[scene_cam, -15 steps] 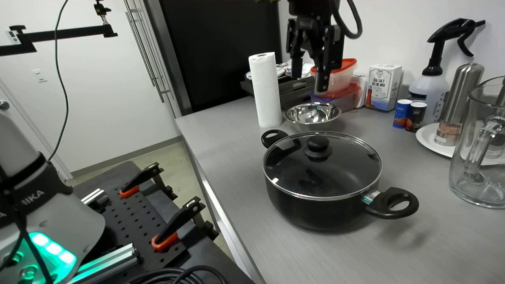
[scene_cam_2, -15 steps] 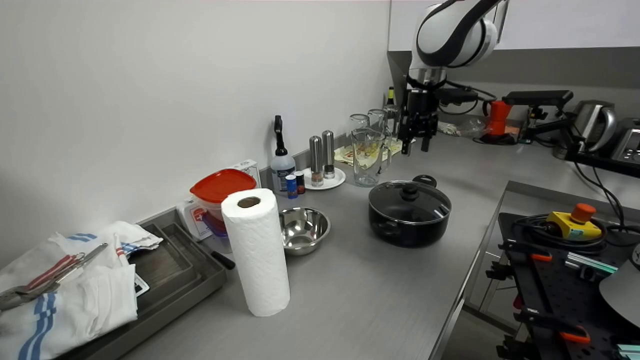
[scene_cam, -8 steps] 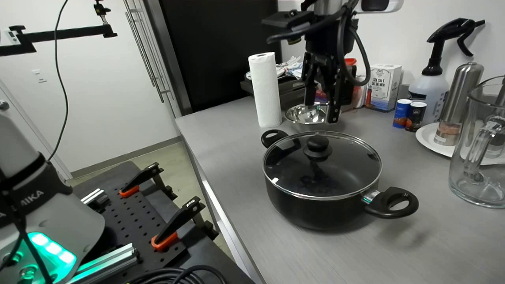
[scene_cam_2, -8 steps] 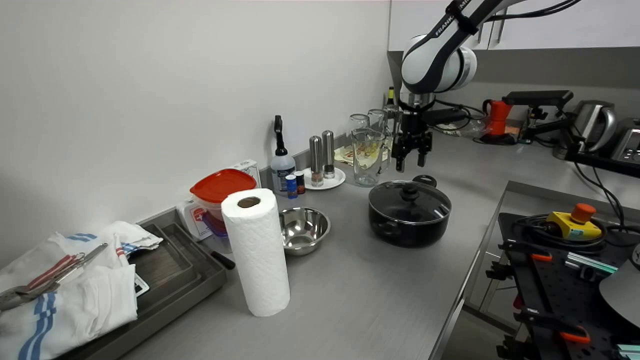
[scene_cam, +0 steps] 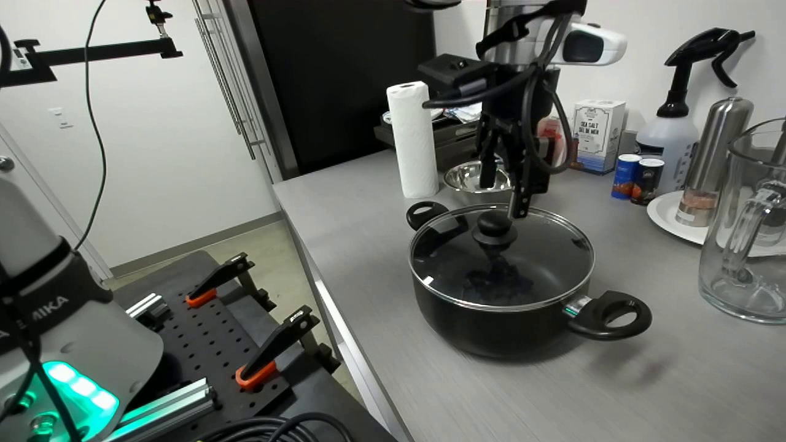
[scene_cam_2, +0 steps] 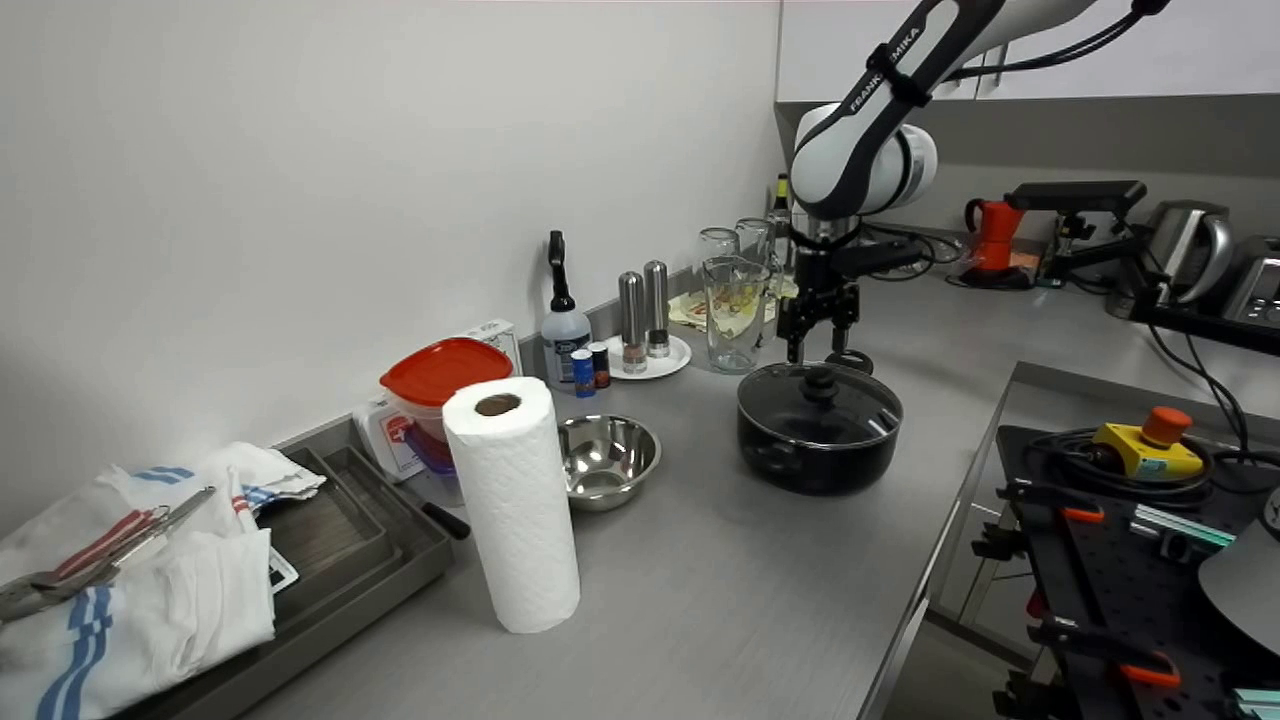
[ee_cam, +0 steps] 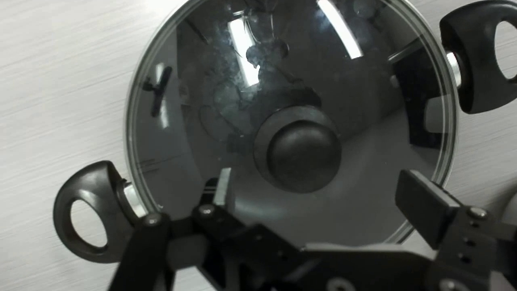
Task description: Pick up the lid from the pot and put it on the counter
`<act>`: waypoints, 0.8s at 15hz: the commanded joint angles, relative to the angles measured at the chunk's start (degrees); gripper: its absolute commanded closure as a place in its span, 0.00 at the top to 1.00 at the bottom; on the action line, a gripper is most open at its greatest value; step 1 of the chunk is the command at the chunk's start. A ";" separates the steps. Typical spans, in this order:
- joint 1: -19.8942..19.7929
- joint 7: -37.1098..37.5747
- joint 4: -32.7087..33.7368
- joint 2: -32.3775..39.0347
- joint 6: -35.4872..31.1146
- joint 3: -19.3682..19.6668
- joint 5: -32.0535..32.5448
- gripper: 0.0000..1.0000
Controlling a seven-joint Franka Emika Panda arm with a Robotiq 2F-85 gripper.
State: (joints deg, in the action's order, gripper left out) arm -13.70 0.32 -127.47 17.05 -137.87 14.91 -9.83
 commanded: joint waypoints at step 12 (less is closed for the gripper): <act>-1.85 1.41 3.40 5.56 -0.46 -2.24 -1.54 1.00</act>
State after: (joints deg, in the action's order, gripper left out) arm -14.52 1.16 -125.21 21.52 -138.20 13.73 -10.11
